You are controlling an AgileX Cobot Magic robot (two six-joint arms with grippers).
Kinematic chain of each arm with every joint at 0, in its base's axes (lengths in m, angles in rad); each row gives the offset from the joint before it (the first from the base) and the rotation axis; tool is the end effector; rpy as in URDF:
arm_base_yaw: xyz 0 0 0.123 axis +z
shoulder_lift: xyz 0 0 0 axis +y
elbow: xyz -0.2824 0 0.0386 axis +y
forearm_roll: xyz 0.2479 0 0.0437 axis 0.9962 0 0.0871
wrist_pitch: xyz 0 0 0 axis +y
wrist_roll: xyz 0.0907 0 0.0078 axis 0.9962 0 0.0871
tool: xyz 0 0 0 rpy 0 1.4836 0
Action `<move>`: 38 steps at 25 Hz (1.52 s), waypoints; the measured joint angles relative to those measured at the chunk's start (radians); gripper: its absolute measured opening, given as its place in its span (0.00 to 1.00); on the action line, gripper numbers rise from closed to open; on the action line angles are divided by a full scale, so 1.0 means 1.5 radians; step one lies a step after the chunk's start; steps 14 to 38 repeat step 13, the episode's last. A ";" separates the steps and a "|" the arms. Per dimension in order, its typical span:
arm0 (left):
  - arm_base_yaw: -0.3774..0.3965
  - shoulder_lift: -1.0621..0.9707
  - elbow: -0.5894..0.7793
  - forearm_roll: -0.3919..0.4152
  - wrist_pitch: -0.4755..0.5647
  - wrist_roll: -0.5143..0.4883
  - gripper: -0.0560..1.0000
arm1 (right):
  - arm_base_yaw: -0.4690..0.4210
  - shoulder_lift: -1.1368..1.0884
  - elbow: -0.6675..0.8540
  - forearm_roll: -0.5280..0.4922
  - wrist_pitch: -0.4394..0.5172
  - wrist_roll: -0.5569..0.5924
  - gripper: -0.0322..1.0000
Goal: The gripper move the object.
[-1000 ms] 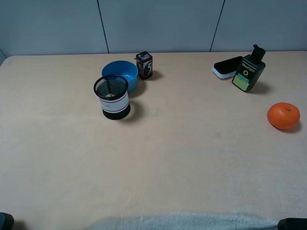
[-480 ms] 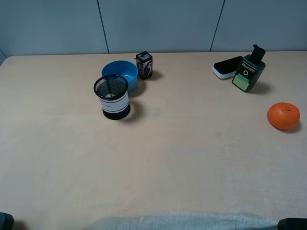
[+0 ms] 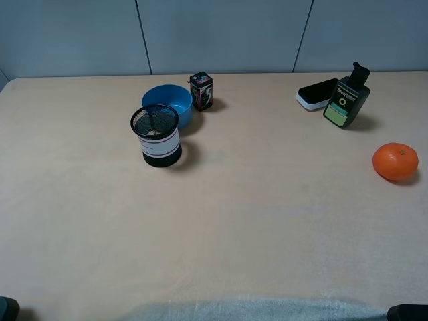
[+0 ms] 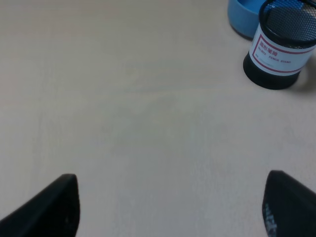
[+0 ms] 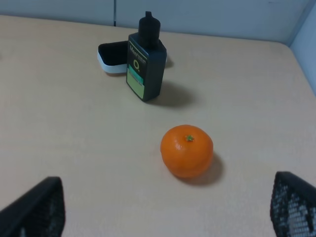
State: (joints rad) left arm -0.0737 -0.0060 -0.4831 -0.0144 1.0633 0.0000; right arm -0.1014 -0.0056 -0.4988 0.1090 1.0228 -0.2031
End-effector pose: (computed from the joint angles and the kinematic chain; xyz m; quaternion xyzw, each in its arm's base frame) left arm -0.0040 -0.0009 0.2722 0.0318 0.8561 -0.0262 0.5151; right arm -0.0034 0.0089 0.2803 -0.0439 0.8396 -0.0279 0.5407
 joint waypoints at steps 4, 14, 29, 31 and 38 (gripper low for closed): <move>0.000 0.000 0.000 0.000 0.000 0.000 0.76 | 0.000 0.000 0.000 0.000 0.000 0.000 0.64; 0.000 0.000 0.000 0.000 0.000 0.000 0.76 | 0.000 0.000 0.000 0.000 0.001 0.000 0.64; 0.000 0.000 0.000 0.000 0.000 0.000 0.76 | 0.000 0.000 0.000 0.000 0.001 0.000 0.64; 0.000 0.000 0.000 0.000 0.000 0.000 0.76 | 0.000 0.000 0.000 0.000 0.001 0.000 0.64; 0.000 0.000 0.000 0.000 0.000 0.000 0.76 | 0.000 0.000 0.000 0.000 0.001 0.000 0.64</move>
